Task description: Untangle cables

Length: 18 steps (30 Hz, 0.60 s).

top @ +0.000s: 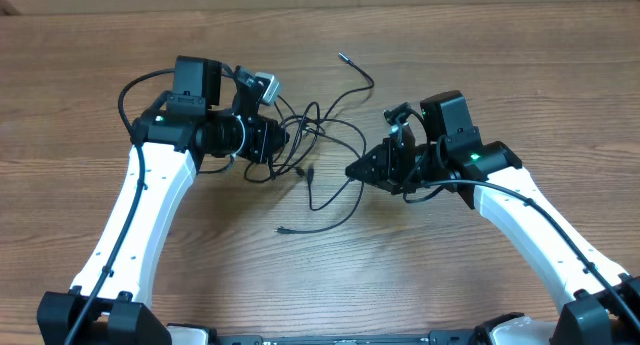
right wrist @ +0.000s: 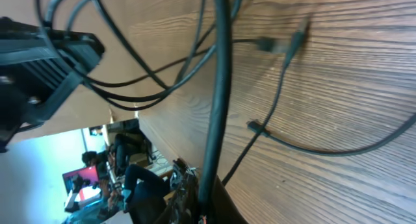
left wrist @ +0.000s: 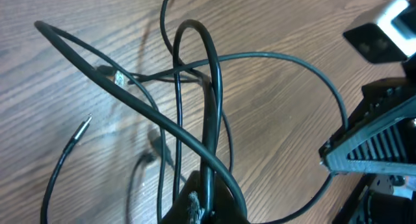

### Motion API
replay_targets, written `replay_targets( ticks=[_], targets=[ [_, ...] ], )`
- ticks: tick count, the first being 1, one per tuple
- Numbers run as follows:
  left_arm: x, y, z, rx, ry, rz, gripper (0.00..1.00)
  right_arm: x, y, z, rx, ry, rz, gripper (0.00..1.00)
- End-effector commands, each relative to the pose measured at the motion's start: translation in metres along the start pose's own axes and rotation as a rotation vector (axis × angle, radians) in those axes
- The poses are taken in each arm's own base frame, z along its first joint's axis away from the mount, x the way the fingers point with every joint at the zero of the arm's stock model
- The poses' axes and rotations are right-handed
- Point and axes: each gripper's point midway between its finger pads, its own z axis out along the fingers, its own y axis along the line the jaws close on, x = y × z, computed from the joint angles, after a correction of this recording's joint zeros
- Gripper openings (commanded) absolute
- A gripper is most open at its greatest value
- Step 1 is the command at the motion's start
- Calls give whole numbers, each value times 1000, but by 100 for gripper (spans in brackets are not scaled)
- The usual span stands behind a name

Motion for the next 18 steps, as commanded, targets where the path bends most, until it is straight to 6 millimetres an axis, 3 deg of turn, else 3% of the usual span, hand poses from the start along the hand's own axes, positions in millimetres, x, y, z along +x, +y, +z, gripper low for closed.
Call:
replay_targets(
  ticks=[1, 8, 12, 15, 18],
  targets=[
    [-7, -3, -10, -12, -25, 57, 4, -2, 13, -7, -34, -15, -36, 4],
    [-7, -4, -10, -6, -23, 58, 4, -4, 24, -9, -93, -11, -69, 4],
    [-7, -22, -13, 89, -36, 136, 4, -12, 38, -18, -179, -21, -113, 4],
    [-8, -32, -16, 135, -53, 180, 4, -21, 33, -26, -182, -51, -105, 4],
    [-10, -34, -20, 131, -64, 204, 4, -29, 27, -34, -177, -81, -89, 15]
  ],
)
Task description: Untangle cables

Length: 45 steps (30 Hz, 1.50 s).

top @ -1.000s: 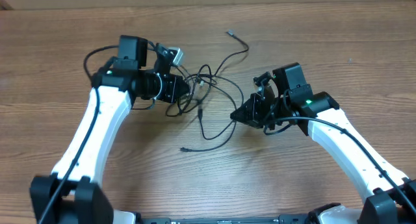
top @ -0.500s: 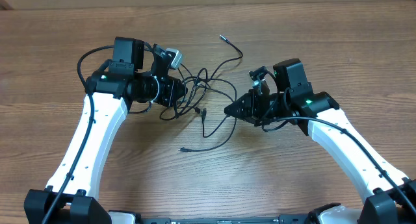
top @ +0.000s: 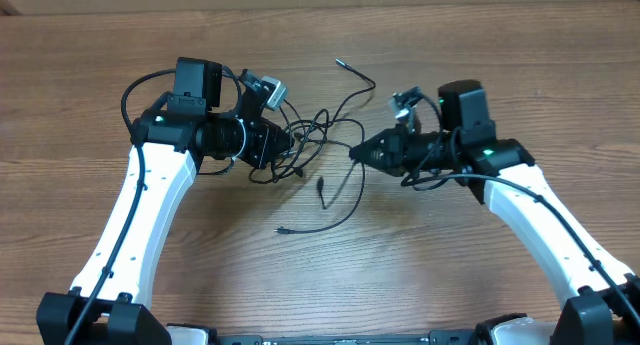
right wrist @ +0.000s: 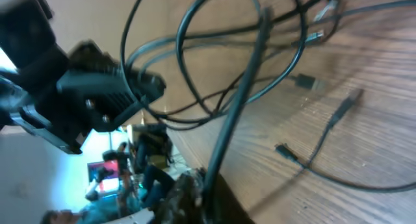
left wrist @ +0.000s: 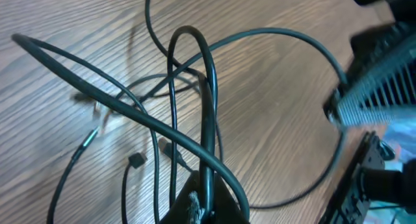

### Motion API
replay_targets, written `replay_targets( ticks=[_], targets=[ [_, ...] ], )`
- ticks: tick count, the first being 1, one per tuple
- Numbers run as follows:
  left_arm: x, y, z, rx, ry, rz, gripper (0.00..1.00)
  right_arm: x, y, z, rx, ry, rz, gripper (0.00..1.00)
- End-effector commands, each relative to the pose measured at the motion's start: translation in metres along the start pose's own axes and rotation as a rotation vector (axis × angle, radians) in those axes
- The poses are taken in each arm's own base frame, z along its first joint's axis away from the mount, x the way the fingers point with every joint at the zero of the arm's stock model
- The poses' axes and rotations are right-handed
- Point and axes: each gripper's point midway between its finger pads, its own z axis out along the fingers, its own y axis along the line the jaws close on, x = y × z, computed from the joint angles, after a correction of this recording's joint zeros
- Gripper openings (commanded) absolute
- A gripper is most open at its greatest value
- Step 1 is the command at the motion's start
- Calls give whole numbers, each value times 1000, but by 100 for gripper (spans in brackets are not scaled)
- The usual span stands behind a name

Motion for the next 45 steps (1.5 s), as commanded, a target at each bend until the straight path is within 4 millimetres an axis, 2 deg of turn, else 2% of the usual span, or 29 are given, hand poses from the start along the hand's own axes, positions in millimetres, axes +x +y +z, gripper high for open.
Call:
replay_targets(
  ticks=[1, 3, 7, 9, 11, 18, 23, 29, 36, 42, 45],
  targets=[
    [-15, -21, -19, 43, -71, 113, 4, -8, 8, -14, -30, -33, -25, 19],
    [-17, -24, -23, 41, -82, 123, 4, -13, 4, -20, -24, -53, -18, 34],
    [-19, -29, -28, 37, -97, 136, 4, -18, -5, -25, -4, -72, 14, 75],
    [-19, -30, -30, 36, -101, 140, 4, -18, -12, -24, 15, -67, 31, 84],
    [-19, -30, -31, 35, -104, 142, 4, -15, -23, -22, 53, -60, 44, 88],
    [-31, -35, -39, 27, -135, 166, 4, 1, -60, -23, 209, -24, 78, 100],
    [-56, -47, -59, 12, -200, 214, 4, 8, -69, -25, 256, -7, 94, 100],
    [-91, -69, -95, -17, -308, 274, 4, 9, -70, -25, 257, -5, 96, 100],
    [-127, -107, -149, -35, -463, 338, 4, 7, -76, -27, 295, -21, 96, 100],
    [-141, -140, -190, -34, -591, 374, 4, 1, -90, -32, 378, -58, 97, 100],
    [-143, -148, -205, -52, -640, 378, 4, -3, -100, -36, 440, -98, 141, 100]
  ],
)
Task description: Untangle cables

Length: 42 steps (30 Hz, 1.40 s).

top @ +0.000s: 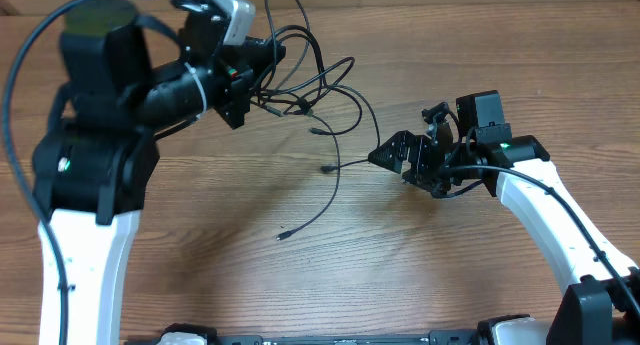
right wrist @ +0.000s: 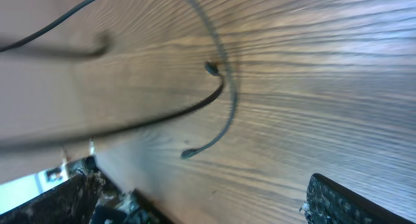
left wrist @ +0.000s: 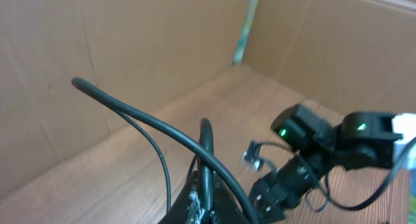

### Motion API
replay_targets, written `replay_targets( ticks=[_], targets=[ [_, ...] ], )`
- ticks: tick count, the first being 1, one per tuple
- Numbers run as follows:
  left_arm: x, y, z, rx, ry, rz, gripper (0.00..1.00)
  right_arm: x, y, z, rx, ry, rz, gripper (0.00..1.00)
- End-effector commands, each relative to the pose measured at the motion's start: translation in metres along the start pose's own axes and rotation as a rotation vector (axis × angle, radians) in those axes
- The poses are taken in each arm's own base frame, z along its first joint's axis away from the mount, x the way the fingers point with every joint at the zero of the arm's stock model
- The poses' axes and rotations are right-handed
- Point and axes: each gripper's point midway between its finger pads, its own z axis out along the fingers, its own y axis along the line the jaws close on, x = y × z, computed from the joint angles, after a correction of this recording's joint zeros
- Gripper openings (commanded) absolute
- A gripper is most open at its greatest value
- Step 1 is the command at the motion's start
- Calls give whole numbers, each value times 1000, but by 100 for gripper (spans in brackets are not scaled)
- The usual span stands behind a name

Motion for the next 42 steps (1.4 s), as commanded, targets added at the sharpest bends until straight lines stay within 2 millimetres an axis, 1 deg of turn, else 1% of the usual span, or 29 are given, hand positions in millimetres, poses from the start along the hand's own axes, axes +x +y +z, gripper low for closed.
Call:
replay_targets(
  ticks=[1, 2, 4, 7, 8, 10, 11, 15, 17, 21, 24, 26, 27, 30, 33, 37, 42],
  targets=[
    [-27, -12, -25, -44, -84, -10, 4, -12, -17, -2, 101, -62, 56, 100],
    [-30, -10, -28, -70, -95, -18, 4, -14, -21, -2, 122, -78, 83, 100],
    [-33, -3, -36, -140, -110, -22, 4, -14, -18, -2, 107, -76, 85, 100],
    [-36, 12, -45, -255, -127, -49, 4, -7, -4, -1, 25, -29, 62, 100],
    [-37, 19, -49, -302, -136, -69, 4, -2, 4, 0, -17, 0, 39, 100],
    [-37, 25, -52, -343, -145, -97, 4, 4, 10, 0, -49, 27, 17, 100],
    [-37, 29, -54, -367, -155, -136, 4, 11, 16, 2, -73, 55, -13, 100],
    [-37, 32, -54, -374, -167, -199, 4, 34, 41, 7, -182, 140, -173, 100],
    [-38, 32, -54, -372, -171, -214, 4, 44, 49, 12, -196, 168, -216, 100],
    [-38, 32, -54, -372, -174, -212, 4, 55, 63, 24, -200, 188, -295, 99],
    [-37, 32, -54, -372, -170, -213, 4, 58, 70, 34, -177, 174, -347, 93],
    [-35, 32, -53, -374, -160, -214, 4, 55, 67, 40, -121, 147, -327, 92],
    [-33, 32, -53, -375, -152, -210, 4, 51, 62, 42, -77, 123, -294, 93],
    [-25, 34, -53, -391, -125, -225, 4, 36, 44, 45, 56, 40, -190, 99],
    [-11, 50, -59, -494, -82, -256, 4, 23, 30, 44, 141, -29, -132, 100],
    [20, 76, -69, -667, 19, -305, 4, 12, 17, 40, 223, -94, -114, 100],
    [74, 102, -72, -819, 221, -371, 4, 11, 10, 39, 257, -103, -108, 100]
  ],
)
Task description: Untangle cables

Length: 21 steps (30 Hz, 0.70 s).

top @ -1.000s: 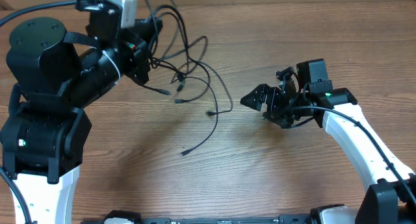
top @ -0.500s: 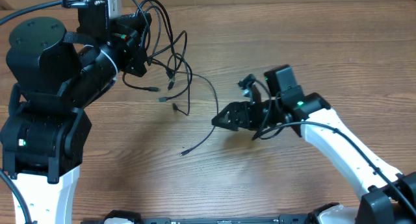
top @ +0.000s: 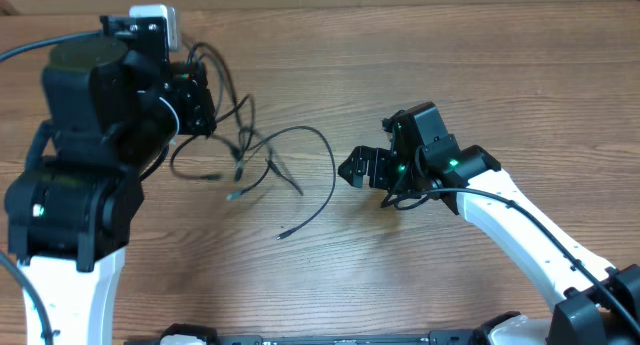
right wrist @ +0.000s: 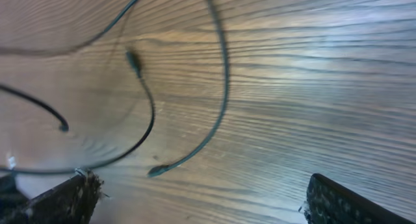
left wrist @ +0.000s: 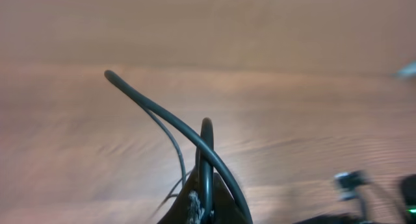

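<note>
Several thin black cables (top: 243,145) hang in a loose tangle from my left gripper (top: 203,103), which is raised high at the far left. In the blurred left wrist view the left gripper (left wrist: 207,208) is shut on a thick black cable loop (left wrist: 206,143). One long cable (top: 326,175) arcs right, and its plug end (top: 281,234) rests on the table. My right gripper (top: 360,167) stands open and holds nothing, just right of that arc. The right wrist view shows its fingers (right wrist: 348,199) wide apart over the plug end (right wrist: 156,171).
A wooden table (top: 450,65) carries everything. A cardboard wall runs along its far edge. The right arm's white link (top: 520,235) stretches toward the front right.
My left gripper, still shut on the cables, has moved left and the hanging tangle has gone left with it. The open right gripper has shifted slightly left toward the trailing cable.
Both grippers were shut on cables in the tangle low over the table. Then the right gripper held its cable further up and right. Later it was open and empty while the left held the bundle high. Now the bundle hangs further left.
</note>
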### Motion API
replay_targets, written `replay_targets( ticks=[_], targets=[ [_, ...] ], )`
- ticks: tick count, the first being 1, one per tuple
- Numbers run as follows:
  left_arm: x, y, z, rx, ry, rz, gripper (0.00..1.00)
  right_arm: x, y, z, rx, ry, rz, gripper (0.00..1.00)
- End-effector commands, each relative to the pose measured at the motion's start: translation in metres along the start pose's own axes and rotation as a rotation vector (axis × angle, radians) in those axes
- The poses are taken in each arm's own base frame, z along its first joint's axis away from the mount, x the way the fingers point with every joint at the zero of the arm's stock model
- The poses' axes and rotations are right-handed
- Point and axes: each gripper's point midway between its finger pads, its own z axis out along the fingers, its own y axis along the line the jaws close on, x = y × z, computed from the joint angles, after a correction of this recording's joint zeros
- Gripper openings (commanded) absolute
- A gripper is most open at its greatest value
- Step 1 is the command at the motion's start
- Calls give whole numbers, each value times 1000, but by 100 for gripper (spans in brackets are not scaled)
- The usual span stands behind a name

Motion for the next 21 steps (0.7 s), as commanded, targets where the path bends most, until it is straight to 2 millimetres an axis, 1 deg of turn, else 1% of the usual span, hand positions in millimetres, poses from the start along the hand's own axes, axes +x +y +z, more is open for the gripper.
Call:
replay_targets(
  ticks=[1, 4, 9, 14, 18, 20, 21],
  targets=[
    [12, 36, 17, -195, 72, -6, 4, -8, -12, -1, 68, -41, 26, 100],
    [37, 46, 30, -240, 193, -3, 4, -8, -15, -1, 87, -46, 28, 100],
    [88, 57, 50, -291, 444, -26, 5, -7, -21, -1, 115, -49, 33, 100],
    [134, 64, 59, -324, 689, -28, 8, -8, -22, -2, 122, -53, 33, 100],
    [167, 54, 66, -260, 877, -65, 13, -10, -25, -2, 136, -63, 33, 100],
    [182, 42, 70, -173, 964, -67, 16, -10, -26, -2, 147, -68, 33, 100],
    [186, 37, 72, -141, 992, -68, 20, -11, -28, -3, 158, -74, 33, 100]
  ],
)
